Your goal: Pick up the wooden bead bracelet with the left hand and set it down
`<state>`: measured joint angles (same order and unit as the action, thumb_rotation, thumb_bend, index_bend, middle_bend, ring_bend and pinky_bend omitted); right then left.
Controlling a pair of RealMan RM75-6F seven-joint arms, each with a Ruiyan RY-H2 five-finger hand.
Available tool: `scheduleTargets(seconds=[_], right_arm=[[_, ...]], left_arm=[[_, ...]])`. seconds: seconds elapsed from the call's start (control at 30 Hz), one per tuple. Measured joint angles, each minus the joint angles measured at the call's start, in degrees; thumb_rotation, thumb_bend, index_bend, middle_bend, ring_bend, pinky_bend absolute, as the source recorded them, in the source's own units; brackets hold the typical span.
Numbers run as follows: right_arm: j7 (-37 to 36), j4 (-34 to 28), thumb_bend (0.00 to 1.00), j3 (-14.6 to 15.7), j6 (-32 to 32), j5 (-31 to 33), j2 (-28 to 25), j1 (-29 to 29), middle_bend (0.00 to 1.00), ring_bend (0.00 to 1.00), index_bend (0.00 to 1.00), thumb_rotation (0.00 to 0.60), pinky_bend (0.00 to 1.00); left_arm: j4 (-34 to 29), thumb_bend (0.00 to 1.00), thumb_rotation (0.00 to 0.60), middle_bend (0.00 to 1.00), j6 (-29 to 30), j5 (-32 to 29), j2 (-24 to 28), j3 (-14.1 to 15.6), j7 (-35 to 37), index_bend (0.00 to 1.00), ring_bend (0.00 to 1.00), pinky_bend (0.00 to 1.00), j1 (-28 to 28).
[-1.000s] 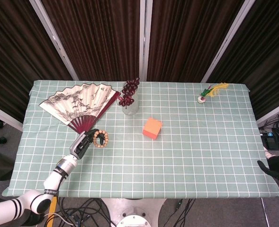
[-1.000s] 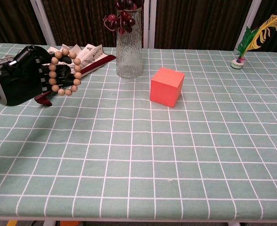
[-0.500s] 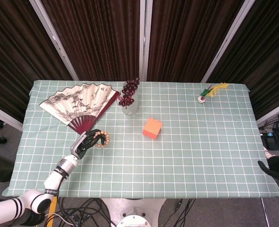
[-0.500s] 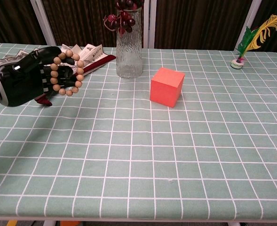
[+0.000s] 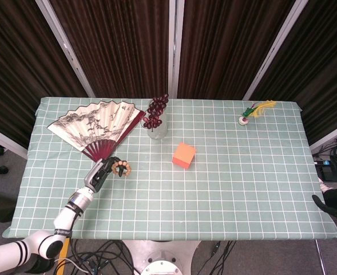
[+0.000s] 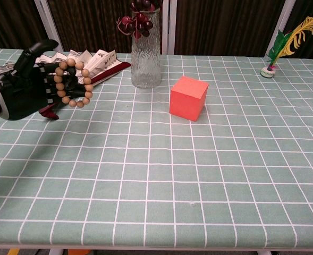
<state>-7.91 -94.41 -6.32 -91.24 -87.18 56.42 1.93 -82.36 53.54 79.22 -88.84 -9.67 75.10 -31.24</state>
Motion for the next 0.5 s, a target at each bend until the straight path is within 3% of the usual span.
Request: scheduleTargets(seconds=[0.2, 0.37, 0.5], right_arm=[[-0.12, 0.0, 0.07, -0.06, -0.18, 0.04, -0.01, -0.09, 0.11, 0.0, 0.0, 0.6, 0.0], [-0.12, -0.02, 0.07, -0.1, -0.06, 0.06, 0.03, -0.03, 0.11, 0.0, 0.0, 0.6, 0.0], [-0.01, -0.06, 0.07, -0.13, -0.14, 0.06, 0.05, -0.05, 0.11, 0.0, 0.0, 0.6, 0.0]], left_arm=[[-0.05, 0.42, 0.275, 0.71, -0.08, -0.93, -0.32, -0.34, -0.8, 0.62, 0.41, 0.16, 0.27], [-0.13, 0.45, 0.284, 0.71, -0.24, -1.28, -0.47, -0.55, -1.29, 0.62, 0.41, 0.16, 0.42], [-0.15, 0.45, 0.325, 0.71, -0.42, -1.5, -0.52, -0.71, -1.4, 0.62, 0.41, 0.16, 0.51]])
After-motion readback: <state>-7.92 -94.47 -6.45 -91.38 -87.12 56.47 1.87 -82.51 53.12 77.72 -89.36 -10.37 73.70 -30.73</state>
